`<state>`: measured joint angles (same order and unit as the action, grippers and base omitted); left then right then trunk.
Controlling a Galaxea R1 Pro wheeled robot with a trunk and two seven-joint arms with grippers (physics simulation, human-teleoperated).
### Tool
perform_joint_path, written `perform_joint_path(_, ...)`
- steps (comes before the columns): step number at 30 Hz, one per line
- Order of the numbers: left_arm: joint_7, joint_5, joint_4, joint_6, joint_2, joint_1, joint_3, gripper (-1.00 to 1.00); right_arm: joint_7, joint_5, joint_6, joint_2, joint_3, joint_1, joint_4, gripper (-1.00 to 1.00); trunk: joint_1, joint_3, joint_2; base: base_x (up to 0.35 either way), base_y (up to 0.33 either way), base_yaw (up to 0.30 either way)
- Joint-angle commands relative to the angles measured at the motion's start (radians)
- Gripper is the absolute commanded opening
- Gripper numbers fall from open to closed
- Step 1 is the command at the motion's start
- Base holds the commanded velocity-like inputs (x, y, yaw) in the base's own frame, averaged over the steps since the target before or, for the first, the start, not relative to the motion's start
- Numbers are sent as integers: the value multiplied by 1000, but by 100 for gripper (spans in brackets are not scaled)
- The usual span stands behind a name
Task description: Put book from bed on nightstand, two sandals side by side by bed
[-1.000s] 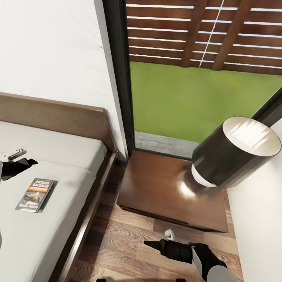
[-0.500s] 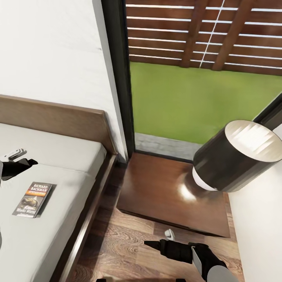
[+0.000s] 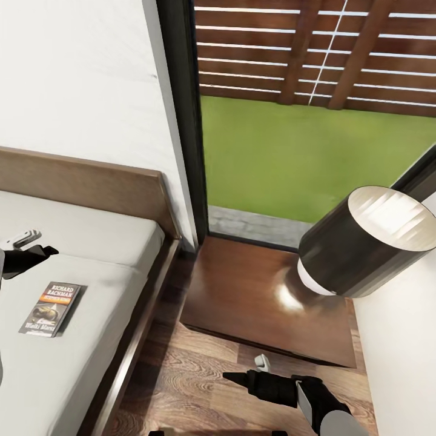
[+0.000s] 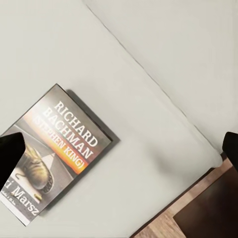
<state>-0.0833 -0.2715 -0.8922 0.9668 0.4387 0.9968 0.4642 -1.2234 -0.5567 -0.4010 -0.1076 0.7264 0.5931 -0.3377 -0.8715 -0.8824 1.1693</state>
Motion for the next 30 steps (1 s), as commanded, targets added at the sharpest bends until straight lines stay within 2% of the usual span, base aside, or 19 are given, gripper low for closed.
perform_joint_path(1,-9,-11,-1,2,0,0,1,100,-5,-8,-10,-1,8,1,-2,100,0,-1,0,0,0,0)
perform_joint_path(21,-9,-9,-1,0,1,0,2,100,-5,-8,-10,-1,8,1,-2,100,0,-1,0,0,0,0)
perform_joint_path(30,-9,-9,-2,0,2,0,2,100,-5,-8,-10,-1,8,1,-2,100,0,-1,0,39,141,0)
